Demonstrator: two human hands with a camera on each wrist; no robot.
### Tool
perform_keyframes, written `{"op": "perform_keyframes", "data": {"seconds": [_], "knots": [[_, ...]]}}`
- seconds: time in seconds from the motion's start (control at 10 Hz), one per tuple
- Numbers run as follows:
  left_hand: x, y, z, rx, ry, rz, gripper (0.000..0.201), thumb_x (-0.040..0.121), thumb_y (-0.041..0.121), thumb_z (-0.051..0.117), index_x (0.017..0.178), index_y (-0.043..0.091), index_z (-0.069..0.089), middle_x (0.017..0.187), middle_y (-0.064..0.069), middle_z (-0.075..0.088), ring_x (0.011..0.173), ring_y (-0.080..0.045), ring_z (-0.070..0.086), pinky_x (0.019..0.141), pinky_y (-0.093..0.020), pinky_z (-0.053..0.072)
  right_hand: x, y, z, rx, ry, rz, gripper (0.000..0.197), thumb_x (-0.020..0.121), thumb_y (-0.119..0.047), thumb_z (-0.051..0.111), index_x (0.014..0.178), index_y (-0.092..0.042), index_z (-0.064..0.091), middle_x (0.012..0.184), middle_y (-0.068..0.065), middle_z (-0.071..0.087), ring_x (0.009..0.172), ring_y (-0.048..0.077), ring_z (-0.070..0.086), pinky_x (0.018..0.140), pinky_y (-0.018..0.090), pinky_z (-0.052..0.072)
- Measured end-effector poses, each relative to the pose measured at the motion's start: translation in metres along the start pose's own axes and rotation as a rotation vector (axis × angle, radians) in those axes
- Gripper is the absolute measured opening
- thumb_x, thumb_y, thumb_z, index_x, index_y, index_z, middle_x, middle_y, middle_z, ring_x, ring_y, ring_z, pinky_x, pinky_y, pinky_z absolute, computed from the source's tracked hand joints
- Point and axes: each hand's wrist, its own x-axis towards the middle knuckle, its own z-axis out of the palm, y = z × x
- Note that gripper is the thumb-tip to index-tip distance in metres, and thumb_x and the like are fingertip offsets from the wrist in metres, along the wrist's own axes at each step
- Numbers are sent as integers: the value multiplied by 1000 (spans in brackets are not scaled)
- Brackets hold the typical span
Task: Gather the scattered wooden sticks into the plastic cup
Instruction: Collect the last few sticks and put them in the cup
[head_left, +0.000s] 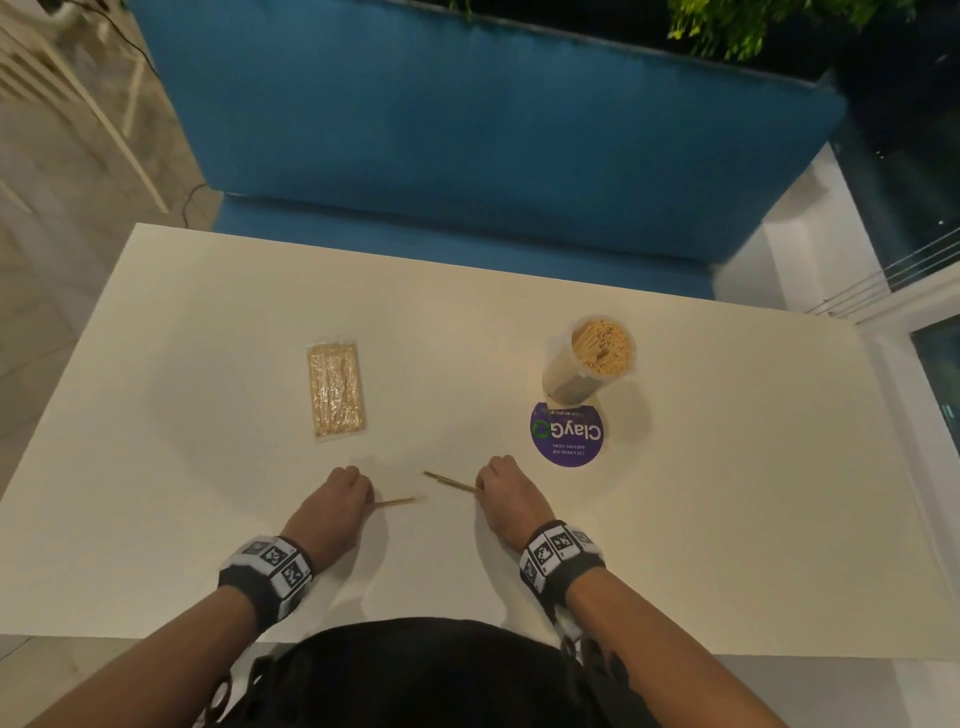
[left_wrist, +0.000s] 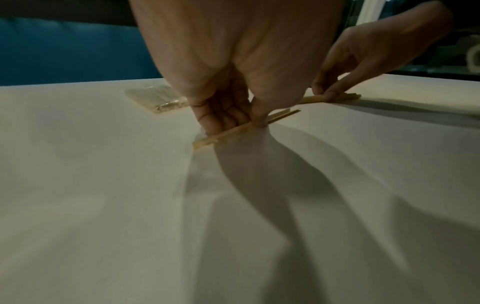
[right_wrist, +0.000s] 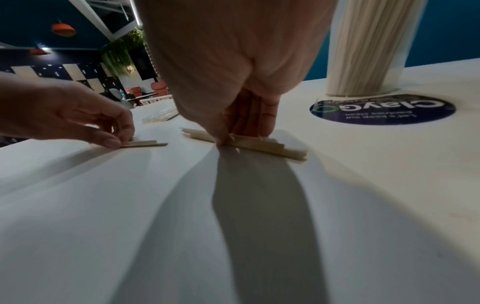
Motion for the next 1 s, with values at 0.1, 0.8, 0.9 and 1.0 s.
{"op": "perform_keyframes", "data": {"seconds": [0.1, 0.8, 0.9, 1.0], "knots": [[1, 8, 3, 40, -86, -52, 23, 80, -2, 76, 85, 13, 59, 81, -4, 55, 70, -23, 53, 53, -31, 48, -1, -6, -13, -18, -103, 100, 18, 102, -8, 45, 112, -2, 58, 116, 17, 54, 104, 33, 54, 82, 38, 46], [72, 67, -23, -715, 1, -691, 12, 91, 12, 70, 103, 10, 73, 85, -6, 77, 76, -22, 75, 80, -35, 61, 11, -17, -36, 714, 138, 499, 11, 80, -16, 76, 87, -8, 76, 72, -2, 67, 65, 9, 60, 57, 9, 43], [85, 85, -26, -1047, -29, -732, 13, 91, 3, 68, 104, 2, 67, 91, -15, 76, 78, -31, 76, 77, -48, 63, 19, -30, -46, 841, 168, 501, 12, 78, -18, 79, 86, -9, 78, 70, -5, 68, 61, -2, 59, 53, 3, 42], [96, 106, -31, -1231, -55, -728, 22, 92, -6, 59, 114, -5, 61, 99, -21, 74, 87, -32, 74, 81, -44, 62, 24, -38, -49, 877, 174, 493, 11, 81, -16, 78, 86, -6, 79, 68, -3, 68, 52, -8, 58, 51, 3, 41]]}}
